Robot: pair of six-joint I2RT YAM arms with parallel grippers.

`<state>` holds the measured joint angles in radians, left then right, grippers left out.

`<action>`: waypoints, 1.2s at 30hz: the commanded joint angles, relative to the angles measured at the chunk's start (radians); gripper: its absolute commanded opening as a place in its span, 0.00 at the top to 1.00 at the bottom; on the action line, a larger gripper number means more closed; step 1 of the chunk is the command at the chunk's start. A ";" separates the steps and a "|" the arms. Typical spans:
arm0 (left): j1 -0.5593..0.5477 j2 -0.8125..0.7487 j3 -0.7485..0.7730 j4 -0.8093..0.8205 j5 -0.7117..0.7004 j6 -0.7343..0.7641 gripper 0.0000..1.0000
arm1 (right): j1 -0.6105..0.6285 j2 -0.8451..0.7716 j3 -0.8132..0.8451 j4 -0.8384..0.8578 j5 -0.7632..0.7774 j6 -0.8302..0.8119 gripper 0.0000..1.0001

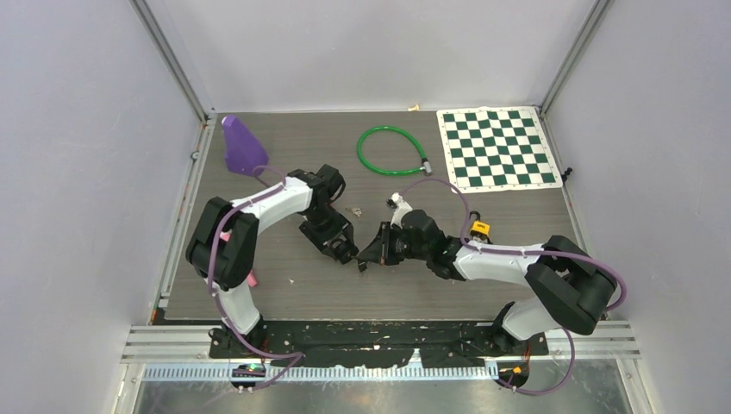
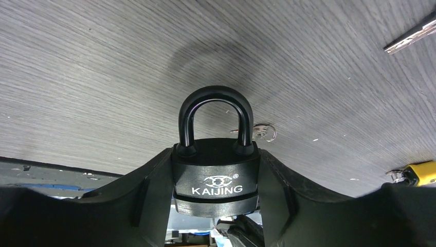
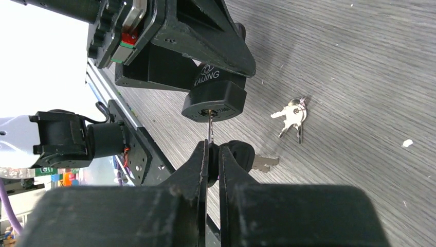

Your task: Unlock with the key

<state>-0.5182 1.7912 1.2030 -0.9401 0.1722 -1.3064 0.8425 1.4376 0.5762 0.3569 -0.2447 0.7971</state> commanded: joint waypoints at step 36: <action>0.308 -0.347 -0.096 -0.025 -0.255 0.004 1.00 | 0.162 -0.192 -0.199 0.564 0.138 0.171 0.95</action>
<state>-0.2691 1.4937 1.0813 -0.9684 -0.0444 -1.3006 1.0054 1.2606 0.3901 0.7944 -0.0566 0.9100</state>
